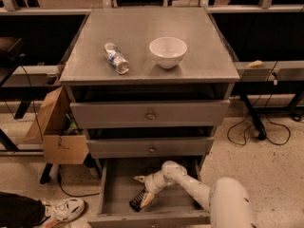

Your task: Pick rxbar chocolate from bottom drawer and place on counter

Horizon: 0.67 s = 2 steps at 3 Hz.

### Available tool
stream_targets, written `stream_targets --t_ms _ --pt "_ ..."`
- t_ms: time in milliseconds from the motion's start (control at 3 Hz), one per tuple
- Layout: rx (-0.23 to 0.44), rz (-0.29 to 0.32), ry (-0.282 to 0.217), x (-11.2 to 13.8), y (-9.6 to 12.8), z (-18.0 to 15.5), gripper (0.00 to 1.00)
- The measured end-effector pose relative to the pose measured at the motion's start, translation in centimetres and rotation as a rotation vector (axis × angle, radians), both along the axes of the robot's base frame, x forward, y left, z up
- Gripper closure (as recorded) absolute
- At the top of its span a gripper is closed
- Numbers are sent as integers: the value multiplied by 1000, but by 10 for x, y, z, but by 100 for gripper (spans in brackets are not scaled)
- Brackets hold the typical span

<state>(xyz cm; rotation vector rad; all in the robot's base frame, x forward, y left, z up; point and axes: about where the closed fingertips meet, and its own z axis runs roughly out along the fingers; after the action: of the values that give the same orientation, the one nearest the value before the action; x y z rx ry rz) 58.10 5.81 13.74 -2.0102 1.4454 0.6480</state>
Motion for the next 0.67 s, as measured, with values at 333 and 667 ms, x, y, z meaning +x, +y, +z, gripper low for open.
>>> stream_targets --t_ms 333,667 --pt "-13 4 0 3 -3 -11 19" --pt "-21 3 6 5 -8 -21 21"
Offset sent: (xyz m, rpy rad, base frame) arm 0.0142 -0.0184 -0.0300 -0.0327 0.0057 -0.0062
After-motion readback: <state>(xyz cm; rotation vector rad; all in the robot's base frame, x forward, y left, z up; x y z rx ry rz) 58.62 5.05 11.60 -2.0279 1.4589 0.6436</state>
